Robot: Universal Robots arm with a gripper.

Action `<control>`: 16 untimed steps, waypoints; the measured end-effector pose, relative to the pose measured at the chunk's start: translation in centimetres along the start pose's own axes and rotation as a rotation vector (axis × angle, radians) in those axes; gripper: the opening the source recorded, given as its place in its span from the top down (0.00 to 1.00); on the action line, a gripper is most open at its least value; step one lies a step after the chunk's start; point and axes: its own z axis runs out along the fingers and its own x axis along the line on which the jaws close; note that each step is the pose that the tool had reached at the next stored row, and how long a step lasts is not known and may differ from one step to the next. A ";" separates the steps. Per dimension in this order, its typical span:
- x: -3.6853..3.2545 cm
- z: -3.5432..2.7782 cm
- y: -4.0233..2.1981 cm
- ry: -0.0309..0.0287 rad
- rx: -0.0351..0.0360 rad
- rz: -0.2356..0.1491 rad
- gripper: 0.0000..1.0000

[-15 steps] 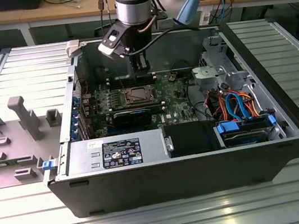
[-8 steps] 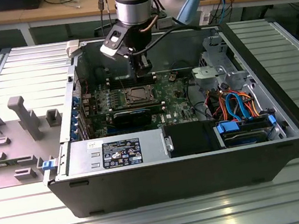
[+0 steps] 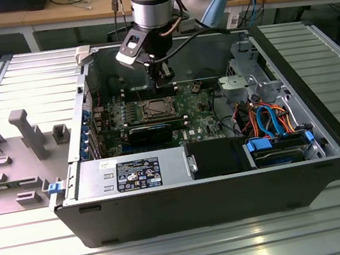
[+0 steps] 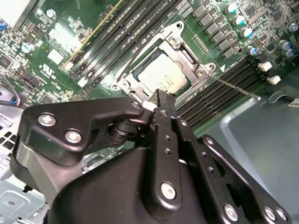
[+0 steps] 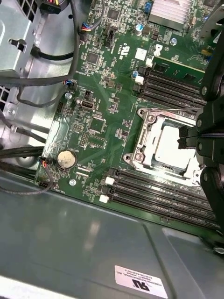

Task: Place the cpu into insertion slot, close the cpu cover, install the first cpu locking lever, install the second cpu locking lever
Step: 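Install the first cpu locking lever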

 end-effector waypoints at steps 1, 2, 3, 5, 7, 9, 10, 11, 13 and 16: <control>0.00 0.00 0.00 0.0000 -0.0002 -0.005 0.89; 0.00 0.00 0.00 -0.0001 -0.0004 -0.013 0.89; 0.00 0.00 0.00 -0.0002 -0.0006 -0.022 0.89; 0.00 0.01 0.00 -0.0006 -0.0017 -0.065 0.89; 0.00 0.02 0.00 -0.0010 -0.0030 -0.111 0.89; 0.00 0.04 0.00 -0.0015 -0.0045 -0.168 0.89; 0.00 0.05 0.00 -0.0016 -0.0051 -0.187 0.89; 0.00 0.06 0.00 -0.0017 -0.0056 -0.205 0.89; 0.00 0.08 0.00 -0.0020 -0.0067 -0.242 0.89; 0.00 0.15 0.00 -0.0027 -0.0090 -0.325 0.89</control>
